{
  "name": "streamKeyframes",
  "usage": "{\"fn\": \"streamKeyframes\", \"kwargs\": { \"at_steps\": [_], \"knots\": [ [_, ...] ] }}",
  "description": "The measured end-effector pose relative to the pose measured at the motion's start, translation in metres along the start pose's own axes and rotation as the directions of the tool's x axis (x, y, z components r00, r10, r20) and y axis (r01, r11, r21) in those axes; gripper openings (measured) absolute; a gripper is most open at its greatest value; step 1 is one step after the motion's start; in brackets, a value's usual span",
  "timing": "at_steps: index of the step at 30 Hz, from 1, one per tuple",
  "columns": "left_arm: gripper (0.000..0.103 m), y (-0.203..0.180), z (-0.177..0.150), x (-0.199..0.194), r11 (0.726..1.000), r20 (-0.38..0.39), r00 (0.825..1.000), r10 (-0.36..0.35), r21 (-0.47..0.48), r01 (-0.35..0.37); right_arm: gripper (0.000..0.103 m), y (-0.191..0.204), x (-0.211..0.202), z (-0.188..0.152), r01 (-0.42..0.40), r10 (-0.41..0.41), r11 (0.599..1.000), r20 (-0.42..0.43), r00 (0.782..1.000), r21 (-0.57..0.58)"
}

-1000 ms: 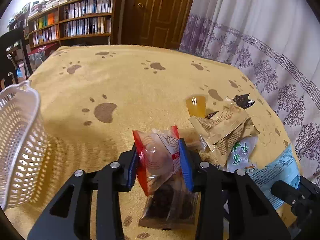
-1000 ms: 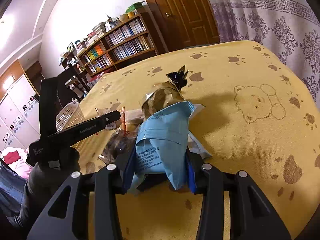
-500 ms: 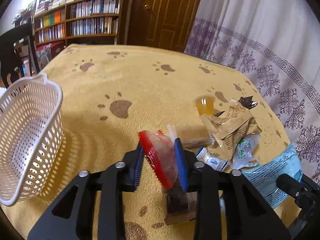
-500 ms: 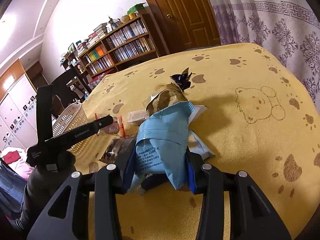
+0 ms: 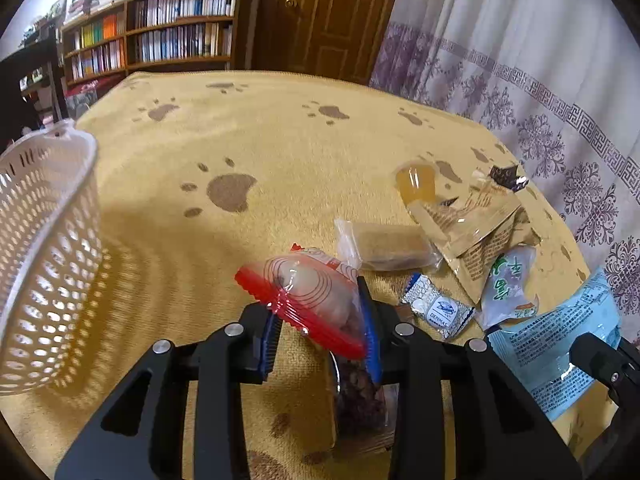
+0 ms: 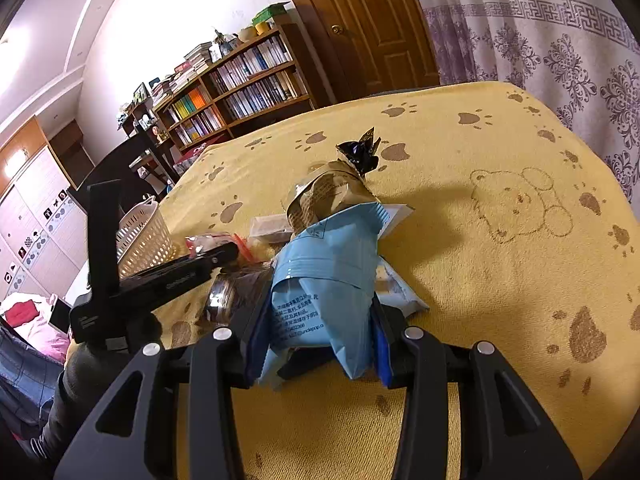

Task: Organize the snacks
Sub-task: 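Carry the bun packet with the left tool into the white basket and open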

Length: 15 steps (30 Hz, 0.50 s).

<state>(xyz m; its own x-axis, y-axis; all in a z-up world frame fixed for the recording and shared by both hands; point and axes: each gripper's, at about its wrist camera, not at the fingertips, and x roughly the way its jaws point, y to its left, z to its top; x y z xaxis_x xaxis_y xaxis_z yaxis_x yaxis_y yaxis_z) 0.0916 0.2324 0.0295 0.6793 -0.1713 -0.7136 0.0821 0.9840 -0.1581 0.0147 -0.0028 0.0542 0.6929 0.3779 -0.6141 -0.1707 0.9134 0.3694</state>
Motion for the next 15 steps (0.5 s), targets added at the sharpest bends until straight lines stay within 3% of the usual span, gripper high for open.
{"fn": "streamKeyframes", "kwargs": {
  "at_steps": [15],
  "knots": [
    [0.035, 0.012, 0.012, -0.074, 0.996, 0.163, 0.983, 0.082, 0.008, -0.084, 0.042, 0.016, -0.016, 0.0, -0.036, 0.037, 0.999, 0.03, 0.999, -0.011]
  ]
}}
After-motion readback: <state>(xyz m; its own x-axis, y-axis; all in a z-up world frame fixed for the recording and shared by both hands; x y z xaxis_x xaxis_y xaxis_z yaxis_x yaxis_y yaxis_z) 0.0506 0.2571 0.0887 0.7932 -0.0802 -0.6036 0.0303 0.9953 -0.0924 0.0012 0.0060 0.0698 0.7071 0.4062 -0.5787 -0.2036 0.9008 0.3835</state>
